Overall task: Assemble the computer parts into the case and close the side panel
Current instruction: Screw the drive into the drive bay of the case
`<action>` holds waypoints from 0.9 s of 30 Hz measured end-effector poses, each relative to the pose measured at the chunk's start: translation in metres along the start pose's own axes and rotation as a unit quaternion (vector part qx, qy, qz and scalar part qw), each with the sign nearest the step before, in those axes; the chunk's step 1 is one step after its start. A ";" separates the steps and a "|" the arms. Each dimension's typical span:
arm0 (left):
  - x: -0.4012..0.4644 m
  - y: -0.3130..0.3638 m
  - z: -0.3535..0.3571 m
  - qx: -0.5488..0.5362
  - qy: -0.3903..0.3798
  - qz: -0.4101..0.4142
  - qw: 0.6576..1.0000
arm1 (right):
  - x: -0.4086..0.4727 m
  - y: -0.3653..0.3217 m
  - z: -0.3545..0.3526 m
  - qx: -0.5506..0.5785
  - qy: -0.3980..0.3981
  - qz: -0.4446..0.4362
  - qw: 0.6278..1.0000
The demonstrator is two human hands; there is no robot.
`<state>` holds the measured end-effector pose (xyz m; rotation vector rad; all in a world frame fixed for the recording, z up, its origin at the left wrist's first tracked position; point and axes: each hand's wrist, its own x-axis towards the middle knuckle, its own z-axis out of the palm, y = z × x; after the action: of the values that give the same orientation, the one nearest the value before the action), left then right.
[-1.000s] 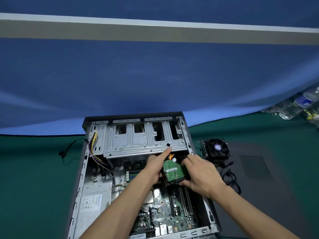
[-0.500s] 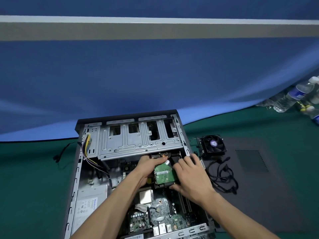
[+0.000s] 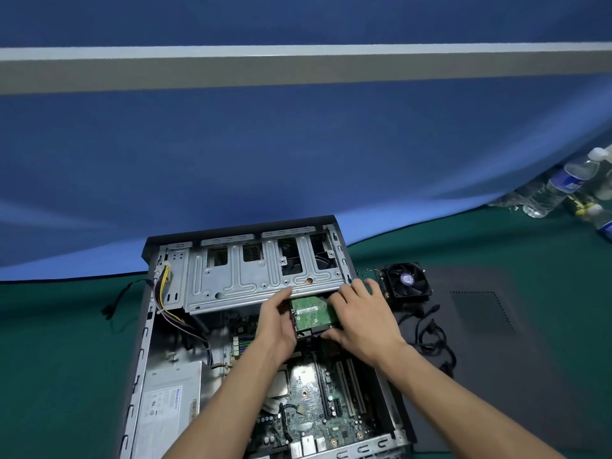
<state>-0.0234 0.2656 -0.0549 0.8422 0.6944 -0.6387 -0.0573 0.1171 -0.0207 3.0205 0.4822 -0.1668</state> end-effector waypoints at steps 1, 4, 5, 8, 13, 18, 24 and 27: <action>-0.003 -0.002 -0.002 0.005 0.016 0.006 1.000 | 0.003 -0.002 0.001 0.012 0.006 0.006 1.000; -0.010 0.001 -0.003 0.089 0.066 0.029 0.993 | 0.010 -0.006 0.001 0.042 0.019 0.017 0.999; -0.013 0.002 -0.001 0.082 0.075 0.023 0.994 | 0.010 -0.006 0.002 0.052 0.028 0.019 0.998; -0.014 0.008 0.007 0.001 0.107 -0.004 0.994 | 0.004 -0.007 0.005 0.099 0.063 0.060 0.991; -0.010 0.011 0.016 -0.080 0.129 0.011 0.988 | -0.001 0.004 0.010 0.108 0.047 0.202 0.972; -0.013 0.013 0.013 -0.118 0.093 0.025 0.988 | 0.004 0.009 0.019 0.306 0.007 0.349 0.886; -0.013 0.003 0.028 0.081 0.172 0.088 0.978 | 0.010 0.013 0.024 0.295 -0.026 0.363 0.883; -0.021 -0.006 0.029 0.267 0.195 0.094 0.939 | 0.007 0.014 0.027 0.361 -0.025 0.364 0.858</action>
<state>-0.0318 0.2431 -0.0277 1.5509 0.7945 -0.4938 -0.0486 0.1036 -0.0478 3.5950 -0.9580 -0.4472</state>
